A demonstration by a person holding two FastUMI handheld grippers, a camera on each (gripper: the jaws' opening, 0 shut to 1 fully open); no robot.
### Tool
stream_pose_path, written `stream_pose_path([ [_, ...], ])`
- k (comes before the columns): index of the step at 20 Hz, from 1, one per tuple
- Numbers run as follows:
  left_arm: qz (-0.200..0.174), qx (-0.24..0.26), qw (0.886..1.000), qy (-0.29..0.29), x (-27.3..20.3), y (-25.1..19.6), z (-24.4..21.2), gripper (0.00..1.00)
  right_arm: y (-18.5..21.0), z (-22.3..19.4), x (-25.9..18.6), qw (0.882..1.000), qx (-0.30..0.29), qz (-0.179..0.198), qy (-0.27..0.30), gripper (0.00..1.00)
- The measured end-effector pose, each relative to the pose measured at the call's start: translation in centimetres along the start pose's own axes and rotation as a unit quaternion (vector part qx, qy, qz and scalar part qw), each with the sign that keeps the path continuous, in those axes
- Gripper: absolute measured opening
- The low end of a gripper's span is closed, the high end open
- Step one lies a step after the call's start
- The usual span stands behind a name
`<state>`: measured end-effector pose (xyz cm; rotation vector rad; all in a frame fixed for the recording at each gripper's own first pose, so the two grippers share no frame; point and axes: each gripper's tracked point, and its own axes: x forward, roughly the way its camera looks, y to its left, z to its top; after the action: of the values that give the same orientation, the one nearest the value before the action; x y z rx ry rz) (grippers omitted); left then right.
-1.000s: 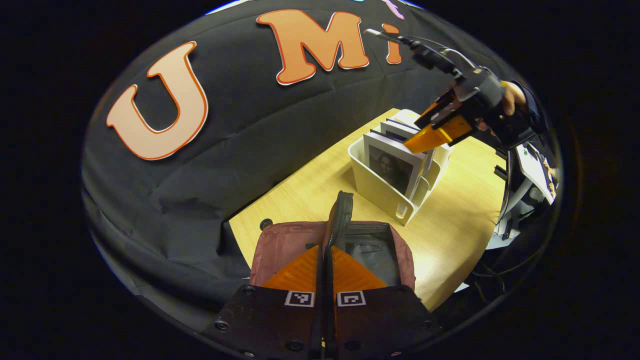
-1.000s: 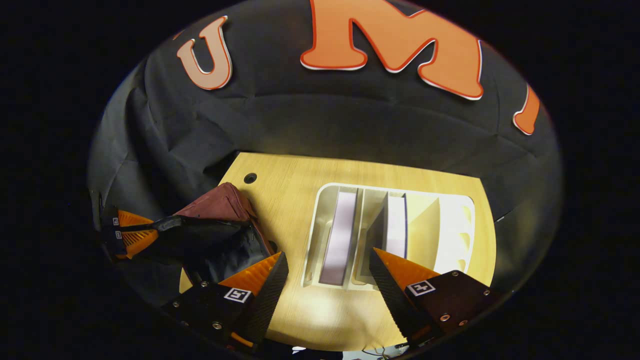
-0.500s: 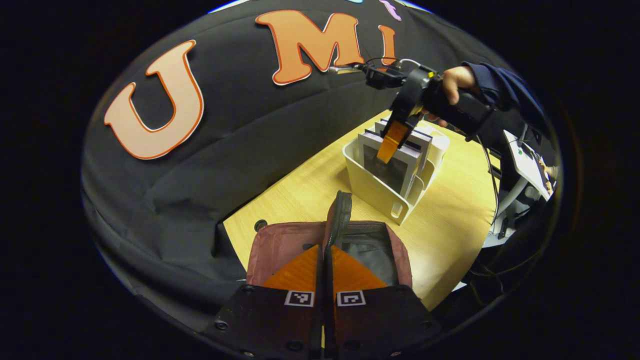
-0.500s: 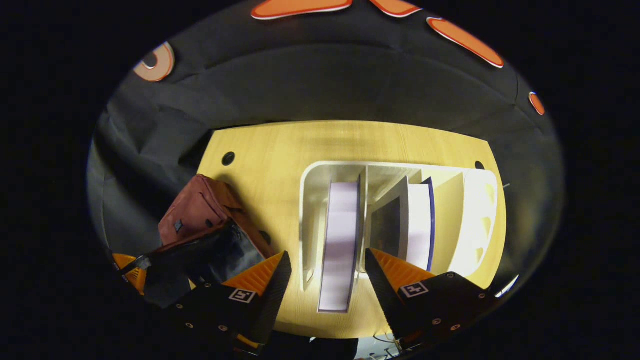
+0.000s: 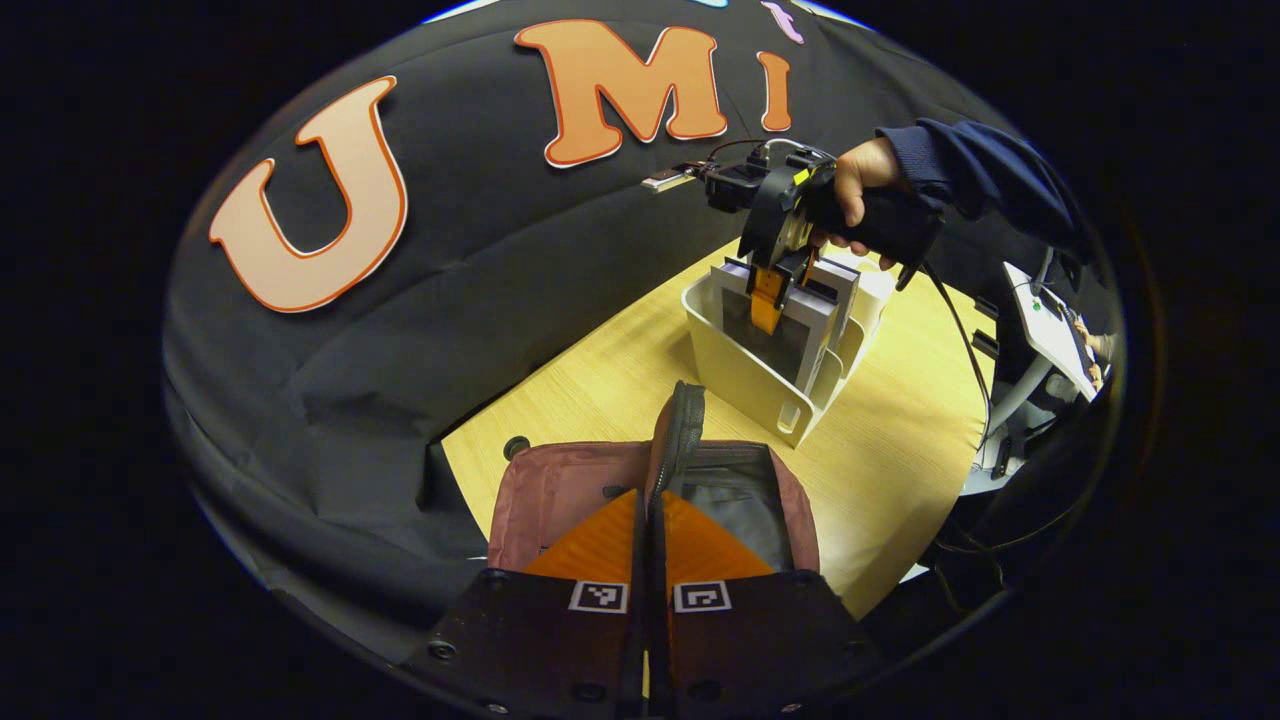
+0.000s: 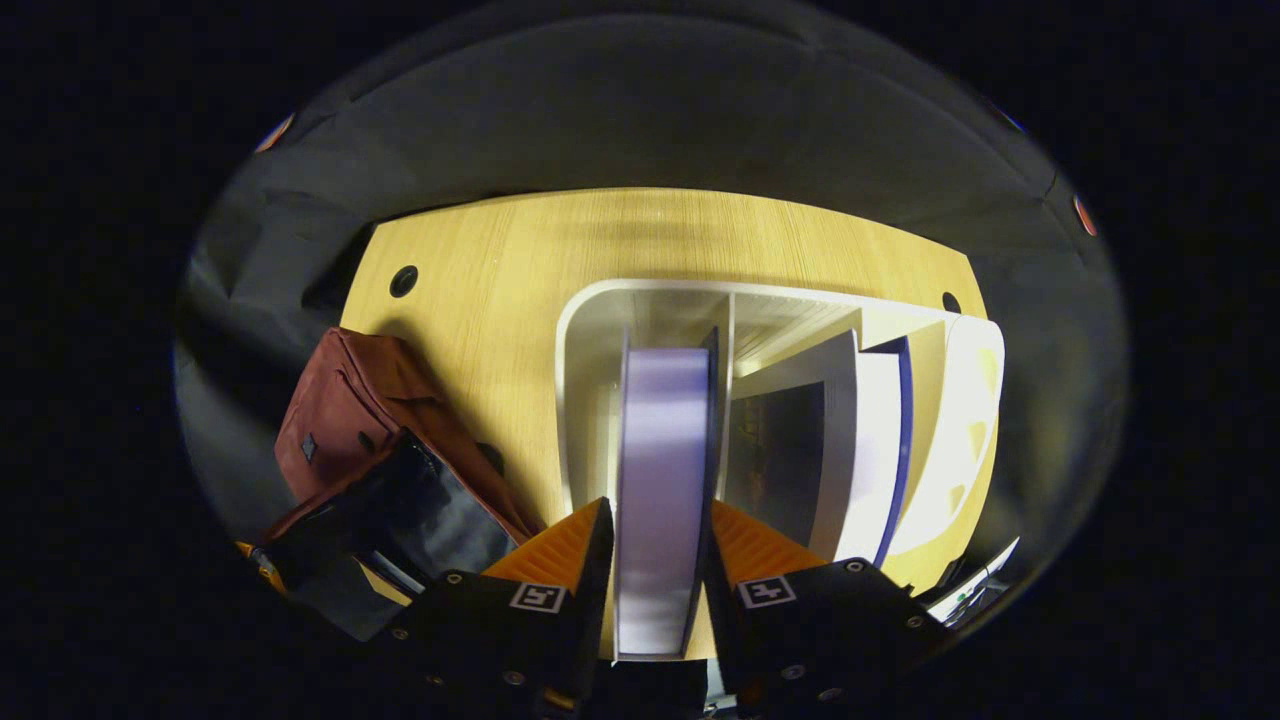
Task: Open the schoolbag, grab two books from the bookshelf and put them into the schoolbag.
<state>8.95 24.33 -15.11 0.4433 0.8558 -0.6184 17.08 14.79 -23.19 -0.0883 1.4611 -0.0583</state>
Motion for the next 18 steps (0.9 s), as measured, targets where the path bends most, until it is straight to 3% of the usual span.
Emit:
stream_pose_path([
  [1, 0.001, 0.000, 1.000, 0.000, 0.1, 0.0, 0.0, 0.02, 0.2, 0.0, 0.4, 1.000, 0.004, 0.003, 0.002, 0.41],
  [2, -0.001, -0.001, 1.000, 0.000, 0.1, -0.2, 0.0, 0.03, 0.3, -0.2, 0.0, 1.000, 0.003, 0.005, 0.007, 0.33],
  [3, -0.002, -0.001, 1.000, -0.002, 0.2, -0.3, 0.0, 0.03, 0.4, -0.2, -0.1, 1.000, 0.002, 0.005, 0.008, 0.40],
  [9, -0.003, 0.001, 1.000, 0.001, 0.3, -0.6, -0.4, 0.02, -0.1, -1.0, -2.3, 1.000, 0.017, 0.011, 0.012, 0.36],
  [13, -0.006, 0.003, 1.000, 0.001, 0.3, -0.8, -0.6, 0.03, -1.4, -1.3, -6.5, 0.999, 0.039, 0.031, -0.007, 0.36],
  [18, -0.010, 0.005, 1.000, 0.003, 0.6, -0.9, -0.7, 0.02, -2.9, -2.5, -13.4, 0.993, 0.062, 0.084, -0.055, 0.36],
])
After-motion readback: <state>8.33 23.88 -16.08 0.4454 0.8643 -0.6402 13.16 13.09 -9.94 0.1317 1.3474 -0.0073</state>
